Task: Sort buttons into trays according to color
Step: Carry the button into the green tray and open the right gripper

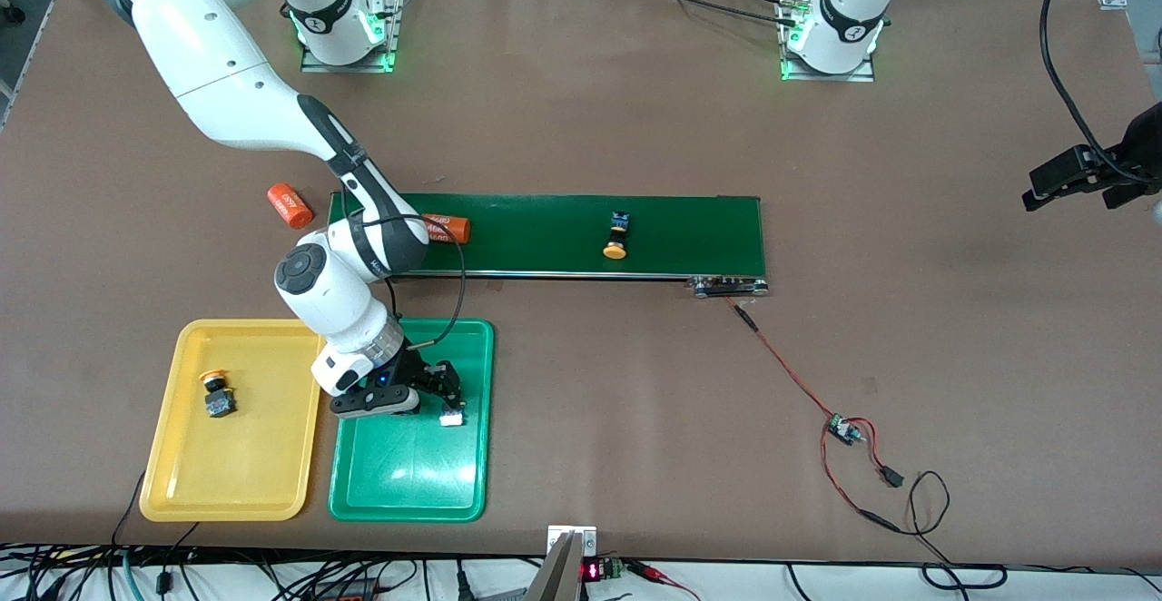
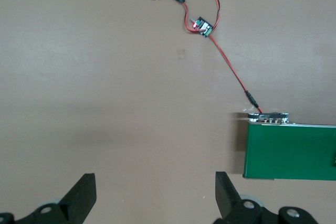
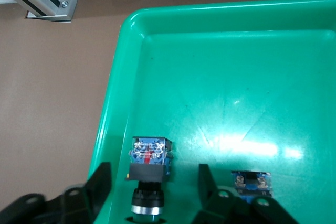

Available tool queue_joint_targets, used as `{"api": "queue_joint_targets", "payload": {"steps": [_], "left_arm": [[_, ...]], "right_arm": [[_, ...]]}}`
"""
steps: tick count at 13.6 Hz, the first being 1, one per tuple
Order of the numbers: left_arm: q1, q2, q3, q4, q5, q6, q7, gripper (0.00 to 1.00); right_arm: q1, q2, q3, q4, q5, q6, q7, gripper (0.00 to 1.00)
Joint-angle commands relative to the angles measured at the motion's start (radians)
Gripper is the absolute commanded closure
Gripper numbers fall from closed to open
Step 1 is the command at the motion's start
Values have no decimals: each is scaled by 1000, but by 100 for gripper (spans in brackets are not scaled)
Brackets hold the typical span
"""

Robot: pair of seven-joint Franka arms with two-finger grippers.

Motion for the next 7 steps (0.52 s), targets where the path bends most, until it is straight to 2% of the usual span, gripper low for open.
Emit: {"api": "queue_joint_targets", "payload": {"steps": [1,4,7], "left_arm": [[-65,-4,91,-10,-27,-12,14,0],[-63,2,83,-10,-21,-10,19,0],[-68,2,72,-10,-15,-4,19,0]], "right_arm": [[9,-7,-8,14,-2,-14,-1,11],[15,-66,-26,3,-5,-145,-1,8],[14,-160,-29,-3,-5,-378,0,7]]}}
